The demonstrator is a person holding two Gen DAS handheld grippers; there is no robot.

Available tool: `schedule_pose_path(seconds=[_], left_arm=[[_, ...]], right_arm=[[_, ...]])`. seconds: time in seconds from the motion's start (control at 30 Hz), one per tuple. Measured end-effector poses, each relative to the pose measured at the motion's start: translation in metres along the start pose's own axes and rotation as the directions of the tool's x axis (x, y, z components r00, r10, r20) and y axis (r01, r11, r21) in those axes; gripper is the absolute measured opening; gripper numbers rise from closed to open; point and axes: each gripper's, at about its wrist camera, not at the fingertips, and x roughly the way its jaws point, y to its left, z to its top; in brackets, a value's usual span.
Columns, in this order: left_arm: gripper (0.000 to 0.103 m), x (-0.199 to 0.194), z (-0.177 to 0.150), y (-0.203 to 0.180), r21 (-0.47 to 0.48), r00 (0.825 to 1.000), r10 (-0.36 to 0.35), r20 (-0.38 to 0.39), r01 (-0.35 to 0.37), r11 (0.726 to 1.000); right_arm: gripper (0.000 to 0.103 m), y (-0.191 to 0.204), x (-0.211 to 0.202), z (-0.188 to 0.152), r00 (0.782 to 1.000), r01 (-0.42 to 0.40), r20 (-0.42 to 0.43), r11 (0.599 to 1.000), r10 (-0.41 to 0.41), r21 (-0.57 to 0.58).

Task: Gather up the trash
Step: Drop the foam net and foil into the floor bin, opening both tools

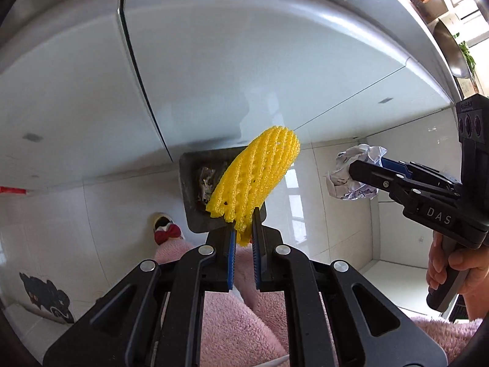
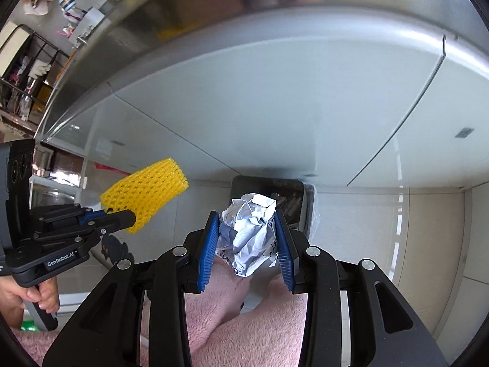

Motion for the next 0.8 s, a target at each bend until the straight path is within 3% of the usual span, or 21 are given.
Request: schedule_pose_path(seconds=[0.37,0.6,0.8], left_arm=[[0.008,0.122,-0.006,0.028,-0.006,0.99,0.057,-0.128,-0.058,0.998],[0.008,0.148,0.0,0.03,-0.012,0.987,0.047,-0.152,-0.05,0.999],[0.01,0.157,0.005,0.031,-0.006,0.986,0.041,-0.163,-0.042,0.999]], right_arm=[[0.037,-0.031,0.124,-0.006,0.993,0.074,-0.102,0.985,-0.058,0.154],[0.038,-0.037,0.158,-0.002,0.988,0.086,-0.147,0.974,-0.055,0.21],[0.041,-0.039,0.162,0.001,0.986,0.074,-0.162,0.973,-0.038,0.22]])
